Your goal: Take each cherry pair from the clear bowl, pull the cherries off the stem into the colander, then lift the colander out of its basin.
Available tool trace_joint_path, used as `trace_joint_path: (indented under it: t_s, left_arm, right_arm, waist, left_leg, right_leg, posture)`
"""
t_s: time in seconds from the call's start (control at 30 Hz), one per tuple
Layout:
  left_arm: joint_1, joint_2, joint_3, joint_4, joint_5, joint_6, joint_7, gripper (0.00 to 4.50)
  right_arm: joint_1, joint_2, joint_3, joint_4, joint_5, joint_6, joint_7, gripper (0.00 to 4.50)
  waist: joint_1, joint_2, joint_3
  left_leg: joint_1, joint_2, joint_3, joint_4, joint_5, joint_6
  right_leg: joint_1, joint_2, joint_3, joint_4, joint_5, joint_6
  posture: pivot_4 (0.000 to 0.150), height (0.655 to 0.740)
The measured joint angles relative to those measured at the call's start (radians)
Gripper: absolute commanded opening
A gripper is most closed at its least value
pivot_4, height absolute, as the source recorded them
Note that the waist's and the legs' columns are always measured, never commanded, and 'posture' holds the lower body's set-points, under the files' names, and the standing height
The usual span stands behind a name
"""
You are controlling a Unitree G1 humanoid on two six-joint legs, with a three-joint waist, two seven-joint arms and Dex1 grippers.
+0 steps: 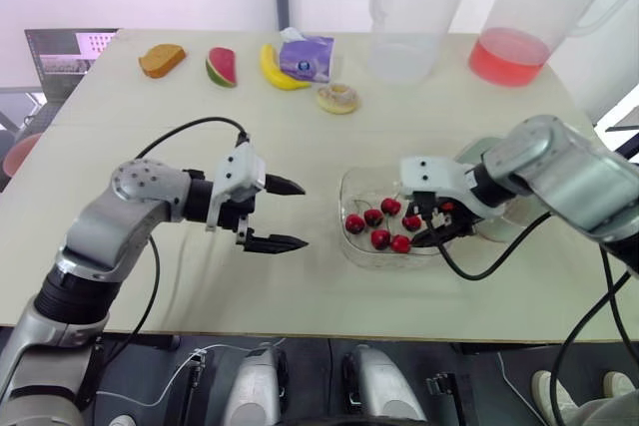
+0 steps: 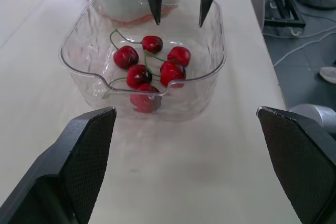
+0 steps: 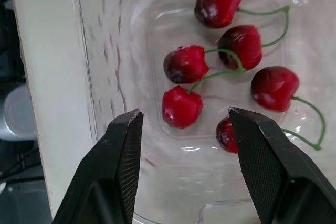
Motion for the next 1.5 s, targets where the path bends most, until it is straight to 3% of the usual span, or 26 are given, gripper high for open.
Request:
trace_joint_path:
  t_s: [0.8,0.9,0.93,1.5]
  left_arm:
    - [-0.011,-0.022,0.001,-0.014,0.000,0.028,0.037,4.50]
    - [-0.011,-0.022,0.001,-0.014,0.000,0.031,0.040,4.50]
    - [-0.011,-0.022,0.001,-0.014,0.000,0.033,0.041,4.50]
    - [-0.011,-0.022,0.001,-0.015,-0.001,0.043,0.042,4.50]
  right_arm:
    - [0.108,0.128,0.020,0.144,-0.261,-0.118,0.068,2.74]
    - [0.119,0.134,0.005,0.152,-0.278,-0.127,0.073,1.91]
    - [0.122,0.135,0.001,0.153,-0.280,-0.129,0.076,1.41]
    - [0.126,0.179,-0.025,0.163,-0.348,-0.173,0.128,1.41]
  waist:
    - [-0.004,-0.001,-0.001]
    - [-0.004,-0.001,-0.001]
    - [-0.004,-0.001,-0.001]
    - [-0.005,-0.002,-0.001]
  left_leg:
    - [0.002,0.000,0.000,0.000,0.000,0.000]
    - [0.002,0.000,0.000,0.000,0.000,0.000]
    - [0.002,0.000,0.000,0.000,0.000,0.000]
    - [0.003,0.001,0.000,0.000,0.000,0.000]
  right_leg:
    - [0.002,0.001,-0.001,0.000,0.000,0.000]
    - [0.002,0.001,-0.001,0.000,0.000,0.000]
    - [0.002,0.001,-0.001,0.000,0.000,0.000]
    - [0.003,0.001,-0.001,0.001,0.000,0.000]
  posture:
    - [0.150,0.7400]
    - [0.150,0.7400]
    - [0.150,0.7400]
    - [0.150,0.7400]
